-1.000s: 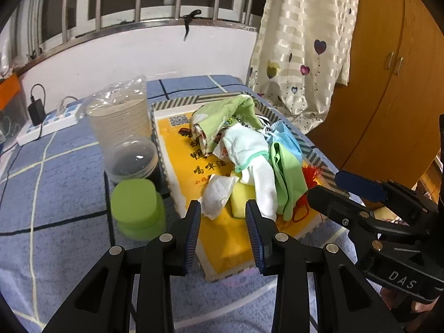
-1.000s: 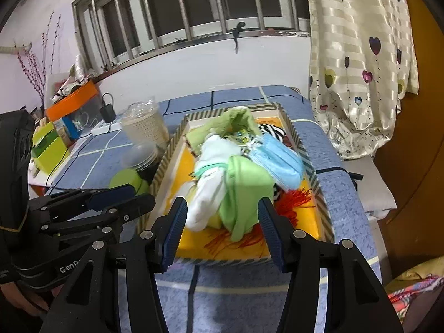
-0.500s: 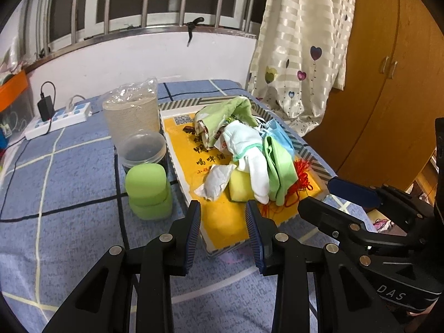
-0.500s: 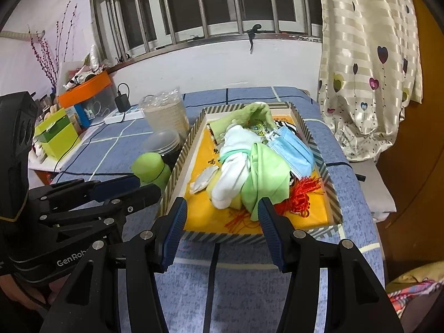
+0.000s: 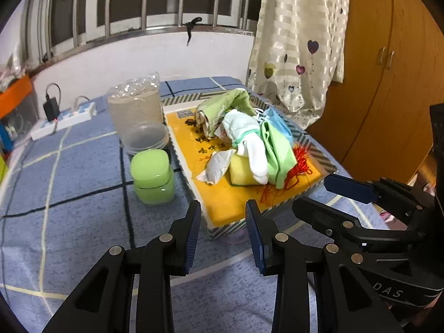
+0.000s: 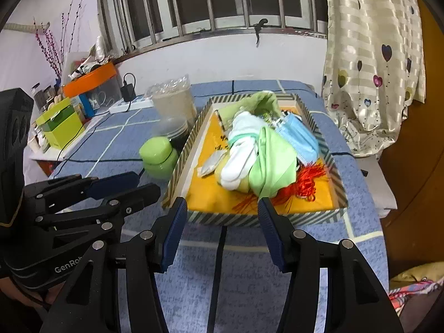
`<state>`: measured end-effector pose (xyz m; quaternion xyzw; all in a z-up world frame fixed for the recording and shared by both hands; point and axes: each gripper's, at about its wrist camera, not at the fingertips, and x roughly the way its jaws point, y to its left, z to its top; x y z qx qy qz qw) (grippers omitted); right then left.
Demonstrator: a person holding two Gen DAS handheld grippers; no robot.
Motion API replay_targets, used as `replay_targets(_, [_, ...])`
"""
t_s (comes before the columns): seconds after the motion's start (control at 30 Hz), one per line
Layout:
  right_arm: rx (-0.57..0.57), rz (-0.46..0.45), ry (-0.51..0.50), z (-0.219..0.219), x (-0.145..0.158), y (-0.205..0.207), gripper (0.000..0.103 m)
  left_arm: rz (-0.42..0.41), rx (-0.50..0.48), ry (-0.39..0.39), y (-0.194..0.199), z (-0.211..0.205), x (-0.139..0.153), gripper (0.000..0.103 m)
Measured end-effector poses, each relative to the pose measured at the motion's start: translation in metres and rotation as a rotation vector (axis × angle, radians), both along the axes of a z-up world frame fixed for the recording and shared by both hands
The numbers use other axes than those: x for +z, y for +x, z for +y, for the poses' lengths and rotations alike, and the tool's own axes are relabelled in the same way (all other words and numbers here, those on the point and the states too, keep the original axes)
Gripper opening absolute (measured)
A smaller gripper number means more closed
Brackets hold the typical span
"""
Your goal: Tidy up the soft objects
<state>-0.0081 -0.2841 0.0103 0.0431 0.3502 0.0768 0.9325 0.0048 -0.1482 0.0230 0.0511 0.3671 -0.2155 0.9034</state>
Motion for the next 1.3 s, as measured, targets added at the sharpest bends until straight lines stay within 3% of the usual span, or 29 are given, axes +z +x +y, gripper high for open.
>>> replay_targets(1.3, [0.002,0.054,-0.014,0.000,-0.017,0.000,0.054,0.043,0.034,0.022,0.000,-0.002,-0.018,0.032])
